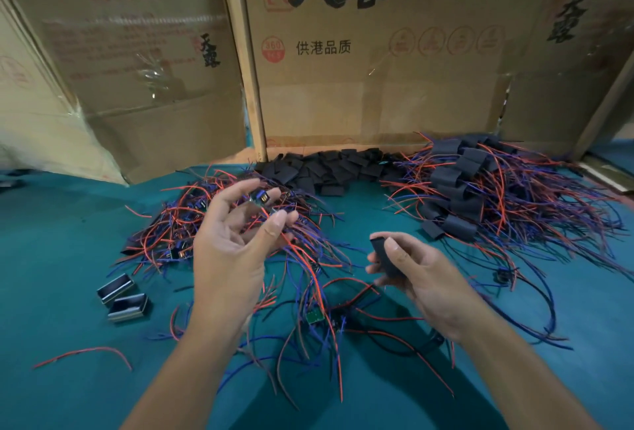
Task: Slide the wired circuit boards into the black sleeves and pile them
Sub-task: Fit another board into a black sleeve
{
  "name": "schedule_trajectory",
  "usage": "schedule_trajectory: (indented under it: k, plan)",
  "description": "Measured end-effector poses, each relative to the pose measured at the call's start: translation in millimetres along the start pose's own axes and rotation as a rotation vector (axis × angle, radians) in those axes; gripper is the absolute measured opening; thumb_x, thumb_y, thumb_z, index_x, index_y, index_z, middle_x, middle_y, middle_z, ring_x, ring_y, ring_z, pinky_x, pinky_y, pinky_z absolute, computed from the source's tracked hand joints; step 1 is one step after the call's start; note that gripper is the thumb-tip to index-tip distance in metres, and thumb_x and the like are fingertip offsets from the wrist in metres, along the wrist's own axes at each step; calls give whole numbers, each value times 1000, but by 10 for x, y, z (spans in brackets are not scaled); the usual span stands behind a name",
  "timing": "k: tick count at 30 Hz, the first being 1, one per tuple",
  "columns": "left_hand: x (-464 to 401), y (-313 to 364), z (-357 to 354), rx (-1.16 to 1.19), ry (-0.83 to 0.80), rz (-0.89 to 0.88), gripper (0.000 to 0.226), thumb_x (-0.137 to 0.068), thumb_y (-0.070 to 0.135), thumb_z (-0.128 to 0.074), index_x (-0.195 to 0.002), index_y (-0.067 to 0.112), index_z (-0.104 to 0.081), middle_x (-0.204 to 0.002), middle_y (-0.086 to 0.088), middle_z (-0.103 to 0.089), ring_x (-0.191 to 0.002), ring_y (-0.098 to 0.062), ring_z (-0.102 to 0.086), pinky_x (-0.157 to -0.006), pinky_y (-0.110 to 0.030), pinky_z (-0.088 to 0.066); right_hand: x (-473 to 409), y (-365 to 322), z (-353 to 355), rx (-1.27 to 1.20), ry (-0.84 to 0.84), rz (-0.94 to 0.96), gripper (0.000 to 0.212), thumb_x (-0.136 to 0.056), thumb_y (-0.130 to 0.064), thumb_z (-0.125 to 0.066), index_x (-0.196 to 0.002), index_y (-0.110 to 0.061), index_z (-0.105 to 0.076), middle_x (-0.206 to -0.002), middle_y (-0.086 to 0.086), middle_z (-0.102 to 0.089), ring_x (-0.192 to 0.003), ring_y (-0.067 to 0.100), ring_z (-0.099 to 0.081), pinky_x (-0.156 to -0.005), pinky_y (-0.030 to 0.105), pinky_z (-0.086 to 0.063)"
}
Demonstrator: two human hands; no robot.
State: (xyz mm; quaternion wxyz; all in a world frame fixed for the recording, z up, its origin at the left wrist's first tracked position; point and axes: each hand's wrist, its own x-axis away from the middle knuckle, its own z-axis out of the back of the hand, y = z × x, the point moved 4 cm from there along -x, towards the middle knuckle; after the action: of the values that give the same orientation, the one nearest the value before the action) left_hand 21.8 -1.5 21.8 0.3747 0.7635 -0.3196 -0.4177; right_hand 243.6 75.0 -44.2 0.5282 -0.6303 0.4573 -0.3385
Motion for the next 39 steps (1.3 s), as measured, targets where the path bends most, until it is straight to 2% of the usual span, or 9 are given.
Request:
schedule_trajectory:
  k: [4,7,9,13,20,30,33,36,39]
  plan:
    - [-36,-5,121,16,125,-15,34,-89,-2,-67,-115,19,-60,-108,-10,-73,-90,-27,-74,-72,-29,-58,61,84,-204,228,-138,11,12,-97,-11,-53,-107,-8,-61,-85,10,-65,-78,17,-69,-73,20,-55]
    - [-93,-5,225,107,194,1,34,-91,-5,-64,-117,15,-56,-103,-9,-72,-90,-26,-74,-74,-28,-58,95,77,-258,801,-163,220,16,-97,-25,-59,-113,-24,-60,-105,-5,-64,-96,4,-62,-81,10,-43]
    - [-130,3,260,172,200,17,35,-90,-5,-63,-118,14,-56,-102,-11,-71,-89,-25,-73,-74,-27,-57,122,70,-305,995,-202,351,25,-95,-33,-60,-119,-30,-58,-114,-14,-61,-105,0,-54,-90,13,-40]
    - [-155,-12,263,253,177,56,35,-89,-4,-64,-119,14,-55,-108,-15,-70,-89,-23,-73,-72,-24,-57,136,77,-343,949,-194,378,34,-91,-45,-58,-124,-35,-54,-119,-22,-59,-111,-4,-53,-96,19,-41]
    - [-131,-92,220,251,198,132,36,-91,-6,-62,-120,12,-52,-108,-16,-70,-87,-21,-74,-69,-22,-57,197,19,-422,954,-211,420,41,-93,-47,-55,-131,-35,-51,-125,-24,-56,-118,-2,-51,-99,23,-43]
    - [-134,-122,234,209,196,155,34,-92,-7,-61,-119,12,-53,-108,-17,-71,-87,-22,-74,-70,-23,-58,200,18,-437,1008,-173,401,43,-96,-35,-60,-137,-24,-51,-131,-14,-56,-121,3,-49,-101,12,-33]
    - [-126,-118,221,231,182,162,33,-90,-5,-62,-117,14,-55,-105,-13,-72,-87,-20,-74,-69,-21,-57,208,-13,-435,992,-139,419,42,-95,-31,-61,-135,-21,-53,-127,-12,-58,-118,4,-52,-100,14,-36]
    - [-123,-126,208,214,170,159,34,-91,-5,-61,-118,14,-54,-103,-10,-73,-88,-20,-74,-68,-21,-56,239,-39,-475,973,-170,439,43,-95,-34,-60,-135,-21,-53,-129,-13,-58,-119,0,-50,-99,9,-33]
    - [-128,-136,208,190,169,142,35,-91,-7,-61,-118,14,-54,-104,-13,-72,-88,-22,-74,-68,-22,-57,265,-53,-513,959,-200,458,42,-96,-35,-59,-135,-22,-54,-130,-12,-58,-121,0,-49,-101,12,-34]
